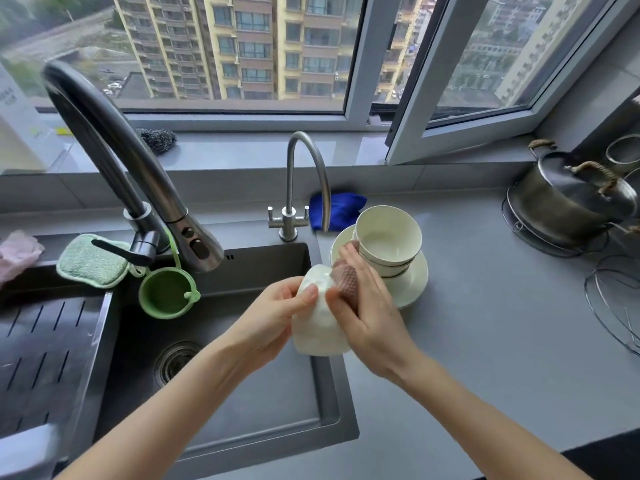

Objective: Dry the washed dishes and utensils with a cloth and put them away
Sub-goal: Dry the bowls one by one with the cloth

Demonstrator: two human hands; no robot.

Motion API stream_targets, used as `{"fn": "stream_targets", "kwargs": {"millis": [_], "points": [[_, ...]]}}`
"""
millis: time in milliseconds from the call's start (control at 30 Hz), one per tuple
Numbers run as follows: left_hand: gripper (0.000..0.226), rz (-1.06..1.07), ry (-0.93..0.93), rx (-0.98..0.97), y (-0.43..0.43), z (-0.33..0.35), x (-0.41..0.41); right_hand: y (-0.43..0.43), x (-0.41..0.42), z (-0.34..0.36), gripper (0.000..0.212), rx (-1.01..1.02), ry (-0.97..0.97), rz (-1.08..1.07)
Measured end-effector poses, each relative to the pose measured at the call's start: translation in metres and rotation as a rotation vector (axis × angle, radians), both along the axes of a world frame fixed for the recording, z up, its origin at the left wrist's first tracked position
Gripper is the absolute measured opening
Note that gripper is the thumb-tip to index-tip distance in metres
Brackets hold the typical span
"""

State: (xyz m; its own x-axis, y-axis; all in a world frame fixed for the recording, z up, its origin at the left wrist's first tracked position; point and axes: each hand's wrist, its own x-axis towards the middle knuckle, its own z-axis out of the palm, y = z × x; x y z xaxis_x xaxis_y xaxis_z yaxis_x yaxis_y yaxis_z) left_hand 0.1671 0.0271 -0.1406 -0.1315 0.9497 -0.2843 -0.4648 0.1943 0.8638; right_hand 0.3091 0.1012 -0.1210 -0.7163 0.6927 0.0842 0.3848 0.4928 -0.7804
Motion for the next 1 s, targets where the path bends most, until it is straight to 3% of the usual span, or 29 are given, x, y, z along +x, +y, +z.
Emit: {"fn": "stream_targets", "kwargs": {"millis": [100, 200, 267, 367, 433, 500, 600, 667, 733, 833, 933, 1000], "points": [[0.041, -0.053, 0.025, 0.054, -0.004, 0.003, 0.003, 0.001, -0.007, 0.005, 0.09, 0.166, -0.134, 0.096], [0.022, -0.018, 0.032, 0.083, -0.005, 0.005, 0.003, 0.006, -0.021, 0.01, 0.068, 0.31, -0.195, 0.181], [0.025, -0.006, 0.062, 0.123, -0.006, 0.006, 0.001, 0.022, -0.03, 0.013, 0.051, 0.089, -0.184, 0.143], [0.032, 0.016, 0.05, 0.125, -0.007, 0.014, -0.001, 0.054, -0.033, 0.018, 0.026, -0.604, -0.108, 0.067], [0.029, 0.096, 0.01, 0.096, -0.005, 0.021, -0.003, 0.062, -0.025, 0.011, 0.032, -0.944, -0.027, -0.029], [0.027, 0.198, -0.041, 0.076, -0.002, 0.023, -0.004, 0.058, -0.02, -0.004, 0.039, -1.224, 0.197, -0.171], [0.015, 0.388, -0.086, 0.017, 0.007, 0.021, 0.003, 0.041, -0.025, -0.019, 0.047, -1.343, 0.507, -0.44], [0.018, 0.49, -0.082, -0.021, 0.014, 0.019, 0.013, 0.025, -0.033, -0.022, 0.044, -1.199, 0.61, -0.555], [0.019, 0.554, -0.092, -0.062, 0.021, 0.017, 0.023, 0.005, -0.039, -0.024, 0.045, -0.786, 0.577, -0.595], [0.022, 0.562, -0.171, -0.112, 0.025, 0.016, 0.031, -0.011, -0.039, -0.038, 0.063, -0.026, 0.287, -0.476], [0.023, 0.512, -0.301, -0.134, 0.024, 0.023, 0.027, -0.007, -0.025, -0.045, 0.057, 0.408, 0.227, -0.31], [0.022, 0.474, -0.383, -0.157, 0.022, 0.028, 0.021, 0.0, -0.011, -0.047, 0.054, 0.561, 0.217, -0.192]]}}
